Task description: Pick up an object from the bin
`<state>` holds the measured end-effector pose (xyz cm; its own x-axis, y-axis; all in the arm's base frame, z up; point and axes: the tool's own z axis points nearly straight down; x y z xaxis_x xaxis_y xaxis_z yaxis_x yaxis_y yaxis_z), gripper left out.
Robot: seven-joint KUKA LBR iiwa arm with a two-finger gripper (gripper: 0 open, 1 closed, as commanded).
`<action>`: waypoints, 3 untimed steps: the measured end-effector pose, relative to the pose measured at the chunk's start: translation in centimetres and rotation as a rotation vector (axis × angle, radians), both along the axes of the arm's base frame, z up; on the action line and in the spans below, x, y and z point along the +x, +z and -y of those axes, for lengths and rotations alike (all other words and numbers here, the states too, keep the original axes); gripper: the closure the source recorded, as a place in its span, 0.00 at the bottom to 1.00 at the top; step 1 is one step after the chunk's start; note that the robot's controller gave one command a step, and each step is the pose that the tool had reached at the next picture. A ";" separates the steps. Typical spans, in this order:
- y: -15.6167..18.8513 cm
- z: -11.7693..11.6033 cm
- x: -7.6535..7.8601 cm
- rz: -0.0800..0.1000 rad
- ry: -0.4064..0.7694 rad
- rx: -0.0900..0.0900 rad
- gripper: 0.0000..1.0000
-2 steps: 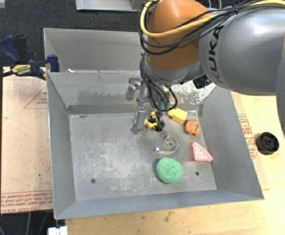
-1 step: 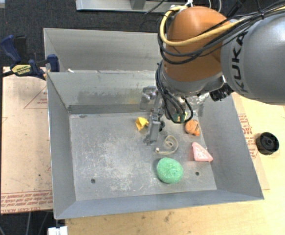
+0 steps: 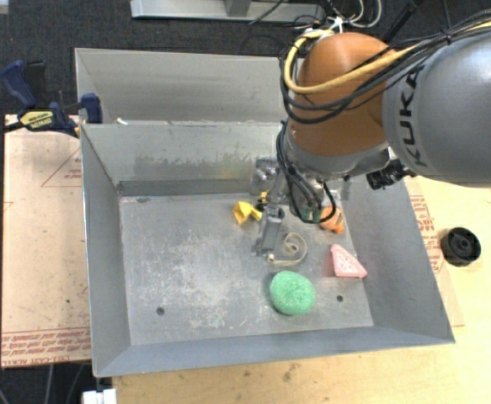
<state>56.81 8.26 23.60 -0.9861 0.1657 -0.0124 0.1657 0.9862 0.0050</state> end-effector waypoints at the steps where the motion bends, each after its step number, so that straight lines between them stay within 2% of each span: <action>1: -1.6 0.5 0.2 -0.006 -0.020 -0.001 0.00; 2: -0.6 1.2 -0.2 -0.017 -0.092 -0.002 0.00; 3: -3.0 3.3 -0.2 0.001 0.125 -0.002 0.00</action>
Offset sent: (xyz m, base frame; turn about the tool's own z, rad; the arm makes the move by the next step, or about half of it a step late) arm -0.0168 -0.0260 0.0528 -0.3698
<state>56.61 4.97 20.62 -0.9990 0.0416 -0.0136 0.0416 0.9991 0.0030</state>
